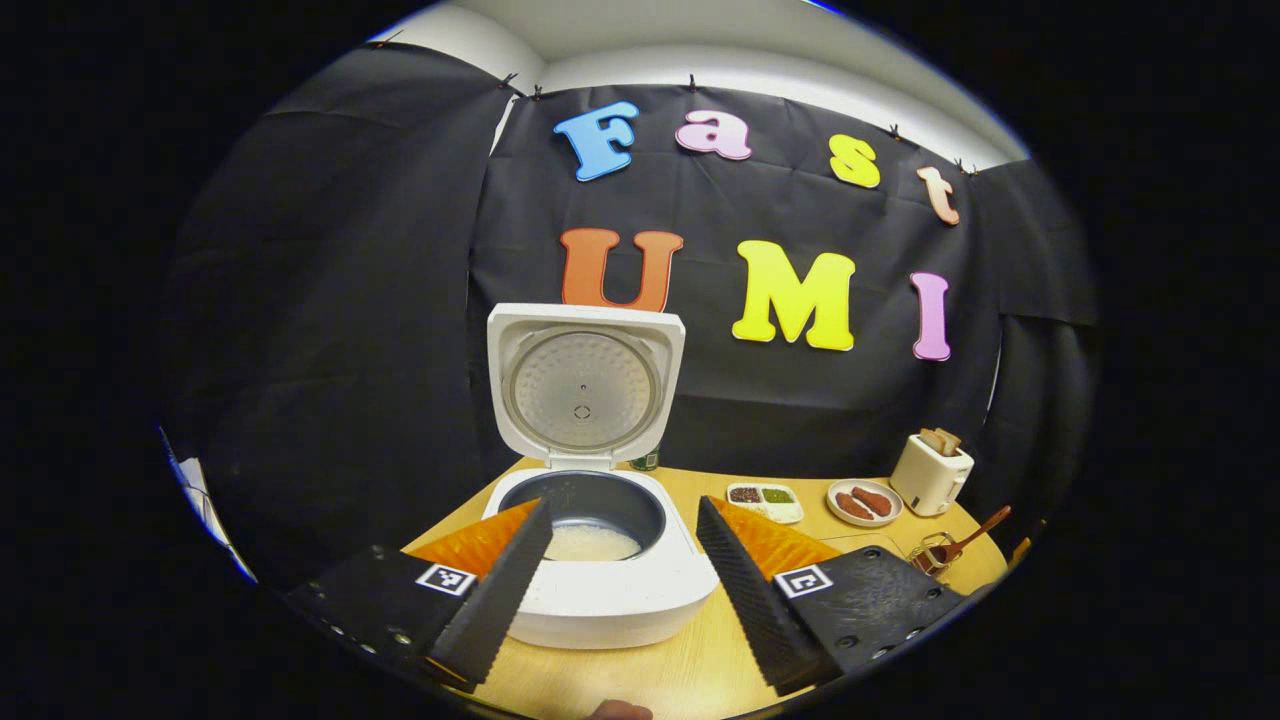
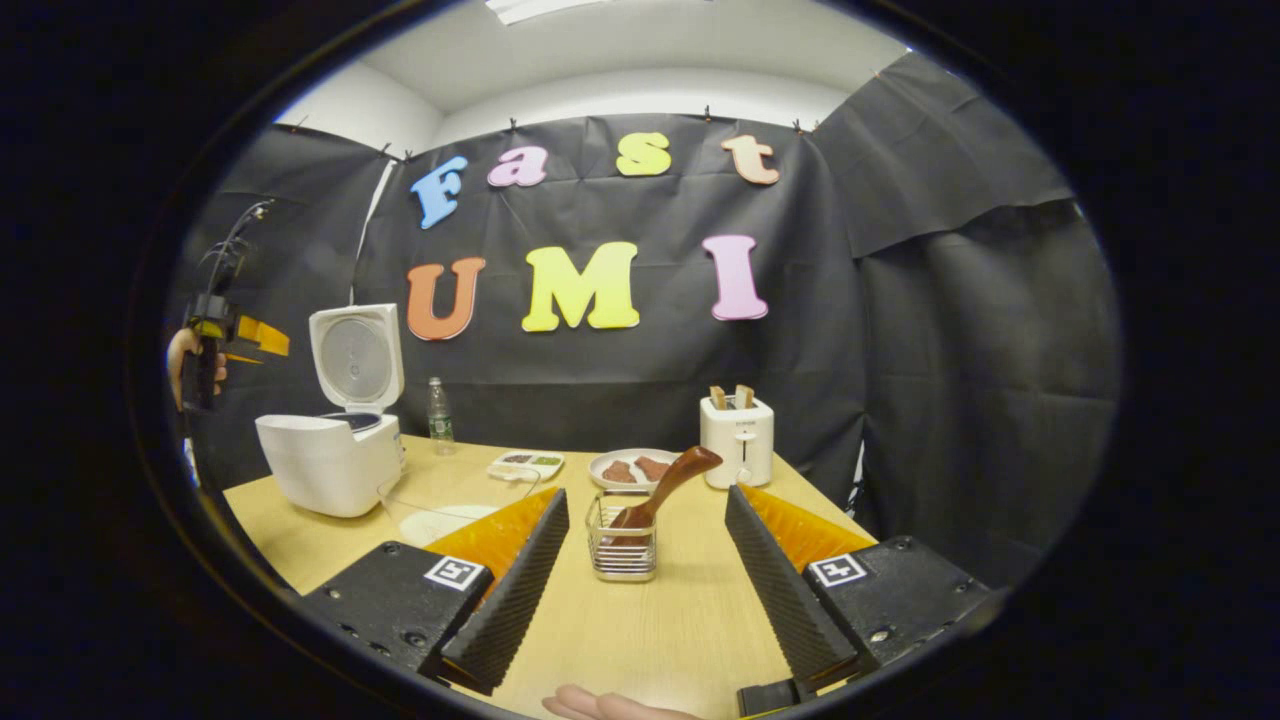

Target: Close the left gripper, press the button to open the rice cooker; take a wooden spoon from the chopstick holder with the right hand, scoop a spoonful of rice and pour it into the rice cooker, then put the wooden spoon back into the chopstick holder.

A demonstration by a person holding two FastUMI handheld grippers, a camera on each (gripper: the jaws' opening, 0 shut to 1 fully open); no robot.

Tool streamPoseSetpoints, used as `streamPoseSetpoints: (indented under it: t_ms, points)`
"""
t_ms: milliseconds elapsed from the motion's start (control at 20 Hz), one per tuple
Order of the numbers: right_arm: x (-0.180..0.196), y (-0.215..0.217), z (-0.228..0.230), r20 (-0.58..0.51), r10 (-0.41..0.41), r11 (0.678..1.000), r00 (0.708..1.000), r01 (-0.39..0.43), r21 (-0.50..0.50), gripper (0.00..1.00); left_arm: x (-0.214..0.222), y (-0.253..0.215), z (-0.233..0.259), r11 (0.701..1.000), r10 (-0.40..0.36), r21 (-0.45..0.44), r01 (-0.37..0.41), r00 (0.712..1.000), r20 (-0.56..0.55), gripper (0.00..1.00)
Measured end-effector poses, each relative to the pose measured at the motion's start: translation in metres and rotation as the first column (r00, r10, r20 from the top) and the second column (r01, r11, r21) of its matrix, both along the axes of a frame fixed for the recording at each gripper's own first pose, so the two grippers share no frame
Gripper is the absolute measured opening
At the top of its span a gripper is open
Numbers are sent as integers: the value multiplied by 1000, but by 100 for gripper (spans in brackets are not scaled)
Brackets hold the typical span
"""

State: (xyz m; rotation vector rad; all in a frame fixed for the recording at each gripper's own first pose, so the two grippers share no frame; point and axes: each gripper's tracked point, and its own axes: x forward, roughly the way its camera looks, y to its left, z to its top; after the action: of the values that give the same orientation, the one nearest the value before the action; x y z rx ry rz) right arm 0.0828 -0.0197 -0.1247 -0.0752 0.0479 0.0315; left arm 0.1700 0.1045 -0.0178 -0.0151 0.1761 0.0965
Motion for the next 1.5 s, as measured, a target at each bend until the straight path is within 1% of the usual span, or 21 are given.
streamPoseSetpoints:
  t_ms: [50,100,250,400,500,600,700,750,800,850,950,1000,1050,1150,1200,1250,1350,1400,1450,1500]
  points:
    - [5,1,-3,-9,-1,1000,1000,1,4,100,-9,-2,1,1000,0,-1,0,1000,12,96]
    - [10,3,-4,-12,-1,1000,1000,1,7,100,-17,-6,0,1000,-5,-2,6,1000,21,97]
    - [30,7,-7,-17,-4,1000,1000,4,25,100,-46,-12,3,1000,-14,-4,14,998,57,94]
    - [57,12,-25,-66,-17,999,998,20,47,100,-74,-23,-1,999,-46,-6,47,996,81,94]
    - [73,11,-32,-83,-34,997,996,39,60,99,-94,-21,-6,999,-39,7,38,995,87,94]
    - [90,1,-41,-88,-75,994,993,82,75,100,-114,-20,-9,998,-38,45,33,994,101,94]
    - [108,-8,-48,-94,-107,988,990,116,101,99,-131,-17,-12,996,-34,81,24,993,113,94]
    - [116,-9,-54,-102,-113,987,988,123,99,98,-140,-16,-15,996,-32,88,22,993,115,94]
    - [124,-11,-58,-109,-121,988,987,131,86,100,-147,-14,-15,996,-29,85,20,993,116,94]
    - [131,-14,-65,-130,-130,987,983,140,77,99,-154,-14,-12,997,-29,78,19,991,131,94]
    - [143,-12,-68,-141,-118,986,983,134,103,99,-167,-17,-10,997,-47,74,37,989,142,94]
    - [149,-10,-67,-138,-116,986,984,131,105,93,-174,-17,-8,997,-48,73,38,987,151,94]
    - [154,-10,-67,-132,-120,987,984,133,92,98,-179,-17,-6,997,-47,68,36,986,162,94]
    - [164,-8,-60,-104,-133,987,986,141,70,95,-191,-20,-2,998,-52,46,44,982,184,94]
    - [169,-7,-58,-95,-140,987,986,146,62,86,-196,-21,0,998,-58,36,52,980,193,94]
    - [175,-7,-62,-105,-151,986,983,157,57,88,-200,-21,0,998,-63,29,58,978,199,94]
    - [178,-11,-71,-149,-185,979,971,195,54,75,-202,-13,2,999,-48,29,43,976,211,94]
    - [184,-8,-76,-160,-177,979,971,191,75,79,-204,-9,2,999,-43,35,36,976,215,94]
    - [188,-2,-77,-165,-150,980,975,169,107,79,-206,-5,1,999,-38,39,30,976,213,94]
    - [190,-1,-75,-162,-145,976,976,168,136,78,-208,-1,-1,999,-33,40,25,978,208,94]
